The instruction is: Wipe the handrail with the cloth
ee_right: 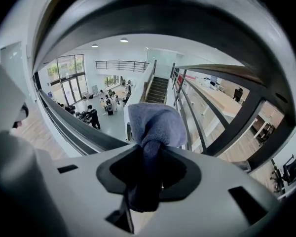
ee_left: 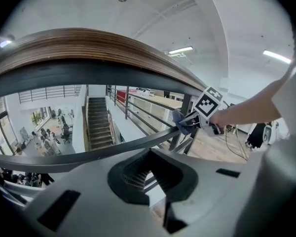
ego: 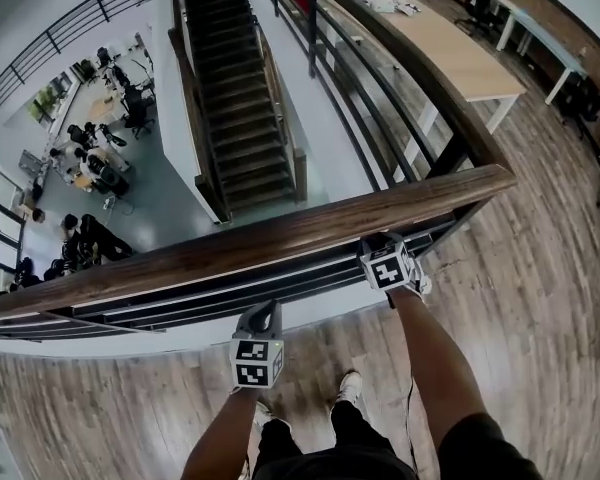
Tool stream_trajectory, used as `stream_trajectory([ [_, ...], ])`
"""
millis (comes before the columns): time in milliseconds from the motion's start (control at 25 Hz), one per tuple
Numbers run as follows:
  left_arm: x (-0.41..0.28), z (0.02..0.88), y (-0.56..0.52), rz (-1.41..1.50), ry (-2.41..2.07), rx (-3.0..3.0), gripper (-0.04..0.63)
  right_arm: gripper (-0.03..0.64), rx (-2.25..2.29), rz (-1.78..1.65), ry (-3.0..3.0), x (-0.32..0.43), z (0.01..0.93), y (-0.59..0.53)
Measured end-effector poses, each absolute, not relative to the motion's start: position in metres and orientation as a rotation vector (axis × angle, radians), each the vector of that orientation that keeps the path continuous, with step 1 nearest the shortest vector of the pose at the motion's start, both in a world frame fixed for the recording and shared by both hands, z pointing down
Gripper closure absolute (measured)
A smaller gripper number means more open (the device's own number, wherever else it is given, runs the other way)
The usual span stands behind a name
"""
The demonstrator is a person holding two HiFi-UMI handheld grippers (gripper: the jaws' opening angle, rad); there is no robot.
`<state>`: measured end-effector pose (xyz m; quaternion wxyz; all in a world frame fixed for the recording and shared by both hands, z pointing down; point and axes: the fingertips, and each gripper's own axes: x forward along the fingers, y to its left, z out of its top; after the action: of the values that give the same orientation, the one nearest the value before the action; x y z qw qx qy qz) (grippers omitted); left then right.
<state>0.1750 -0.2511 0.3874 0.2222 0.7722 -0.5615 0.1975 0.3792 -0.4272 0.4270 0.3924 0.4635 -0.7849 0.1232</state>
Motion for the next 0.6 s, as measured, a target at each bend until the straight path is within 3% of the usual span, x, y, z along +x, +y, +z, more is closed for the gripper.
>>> stream_trajectory([
  [600, 0.313, 0.378, -0.300, 0.532, -1.487, 2.217, 0.592, 0.511, 1.258, 0.344, -1.909, 0.534, 0.424, -0.473],
])
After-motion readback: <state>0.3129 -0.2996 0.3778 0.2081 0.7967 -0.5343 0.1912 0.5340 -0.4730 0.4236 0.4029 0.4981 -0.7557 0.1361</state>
